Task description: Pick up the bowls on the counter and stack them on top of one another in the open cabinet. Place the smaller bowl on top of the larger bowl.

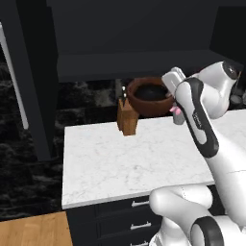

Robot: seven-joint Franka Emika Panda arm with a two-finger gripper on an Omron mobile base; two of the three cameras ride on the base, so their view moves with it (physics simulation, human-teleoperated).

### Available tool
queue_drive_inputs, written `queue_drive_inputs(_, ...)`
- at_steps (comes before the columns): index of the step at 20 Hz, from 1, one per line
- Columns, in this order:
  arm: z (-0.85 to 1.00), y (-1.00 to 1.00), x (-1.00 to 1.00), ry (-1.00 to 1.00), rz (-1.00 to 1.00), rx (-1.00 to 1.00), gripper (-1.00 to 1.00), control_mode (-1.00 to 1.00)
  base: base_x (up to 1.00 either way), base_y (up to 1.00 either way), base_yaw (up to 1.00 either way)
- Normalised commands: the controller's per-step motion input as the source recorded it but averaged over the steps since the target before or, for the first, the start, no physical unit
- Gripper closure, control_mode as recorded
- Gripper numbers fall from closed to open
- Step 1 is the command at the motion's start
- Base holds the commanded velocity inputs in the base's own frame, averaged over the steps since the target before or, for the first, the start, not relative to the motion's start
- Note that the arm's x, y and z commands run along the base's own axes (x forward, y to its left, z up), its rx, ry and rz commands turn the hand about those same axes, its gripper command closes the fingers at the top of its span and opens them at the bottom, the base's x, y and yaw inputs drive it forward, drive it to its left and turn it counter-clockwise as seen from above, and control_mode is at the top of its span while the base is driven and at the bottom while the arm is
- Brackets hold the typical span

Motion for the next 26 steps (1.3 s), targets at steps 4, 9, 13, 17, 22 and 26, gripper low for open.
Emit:
queue_drive_inputs(4, 0.76, -0.34, -0.46, -0.21, -0.09, 0.04, 1.00, -1.00, 0.00, 0.00, 0.00)
queue_drive_inputs(9, 0.02, -0.55, -1.00, -0.20, 0.00, 0.03, 1.00, -1.00, 0.00, 0.00, 0.00)
queue_drive_inputs(13, 0.54, -0.36, -0.60, -0.52, -0.03, 0.12, 1.00, -1.00, 0.00, 0.00, 0.00)
queue_drive_inputs(17, 0.98, 0.00, 0.06, -0.39, -0.15, 0.18, 1.00, -1.00, 0.00, 0.00, 0.00)
queue_drive_inputs(22, 0.32, 0.32, 0.79, -0.10, -0.17, 0.08, 1.00, -1.00, 0.00, 0.00, 0.00)
queue_drive_inputs(26, 0.00, 0.29, 0.95, 0.05, -0.11, 0.00, 1.00, -1.00, 0.00, 0.00, 0.00)
